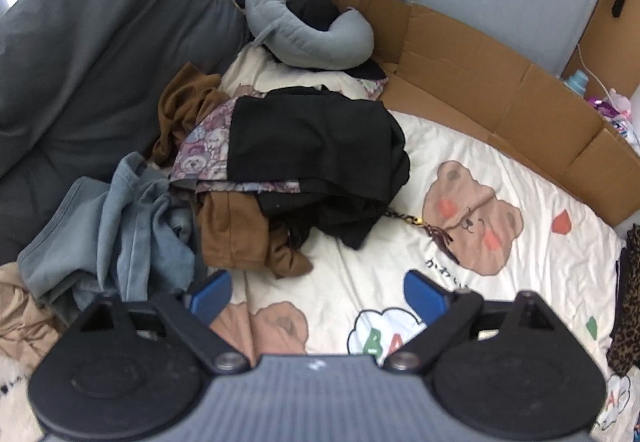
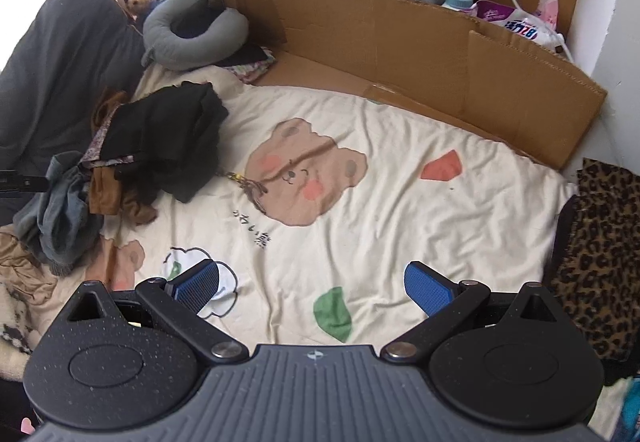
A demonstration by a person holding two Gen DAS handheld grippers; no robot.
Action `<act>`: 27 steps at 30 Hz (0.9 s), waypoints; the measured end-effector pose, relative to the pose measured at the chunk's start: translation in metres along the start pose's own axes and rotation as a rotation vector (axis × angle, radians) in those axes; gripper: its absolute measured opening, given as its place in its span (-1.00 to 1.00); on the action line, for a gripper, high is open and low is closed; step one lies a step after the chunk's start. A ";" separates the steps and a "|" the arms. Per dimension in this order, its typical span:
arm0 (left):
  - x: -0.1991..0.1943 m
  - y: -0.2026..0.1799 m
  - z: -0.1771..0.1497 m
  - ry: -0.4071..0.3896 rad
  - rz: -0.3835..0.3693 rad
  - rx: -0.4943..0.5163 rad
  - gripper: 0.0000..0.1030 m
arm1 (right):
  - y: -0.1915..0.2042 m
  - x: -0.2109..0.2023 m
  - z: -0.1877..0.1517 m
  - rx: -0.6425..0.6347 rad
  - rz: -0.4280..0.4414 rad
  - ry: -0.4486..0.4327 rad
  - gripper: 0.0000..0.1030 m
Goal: Fold clothes
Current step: 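Move the left tool toward the black hoodie in the clothes pile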
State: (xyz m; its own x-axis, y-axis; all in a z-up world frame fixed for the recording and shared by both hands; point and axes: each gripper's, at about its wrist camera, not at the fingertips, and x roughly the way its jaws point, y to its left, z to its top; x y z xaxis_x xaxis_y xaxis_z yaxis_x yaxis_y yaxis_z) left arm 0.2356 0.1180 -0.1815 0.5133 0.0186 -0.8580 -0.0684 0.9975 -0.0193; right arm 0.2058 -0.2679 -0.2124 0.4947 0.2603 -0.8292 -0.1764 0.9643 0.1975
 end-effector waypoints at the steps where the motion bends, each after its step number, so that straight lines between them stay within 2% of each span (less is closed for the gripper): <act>1: 0.003 0.000 0.001 -0.006 0.001 0.002 0.81 | 0.000 0.002 -0.001 -0.003 0.003 -0.007 0.98; 5: 0.014 0.003 0.005 -0.035 0.001 0.003 0.73 | 0.001 0.012 -0.006 -0.023 0.015 -0.027 0.98; 10: 0.036 0.006 0.014 -0.068 0.006 0.018 0.50 | -0.002 0.025 -0.010 -0.019 0.037 -0.084 0.98; 16: 0.065 0.012 0.029 -0.106 0.014 0.005 0.48 | -0.006 0.043 -0.015 -0.016 0.060 -0.134 0.97; 21: 0.091 0.019 0.032 -0.136 0.038 -0.035 0.46 | -0.010 0.058 -0.020 -0.006 0.083 -0.174 0.95; 24: 0.106 0.024 0.034 -0.152 0.055 -0.064 0.27 | -0.015 0.060 -0.025 0.068 0.129 -0.180 0.95; 27: 0.121 0.029 0.035 -0.168 0.072 -0.093 0.24 | -0.017 0.062 -0.030 0.073 0.118 -0.207 0.95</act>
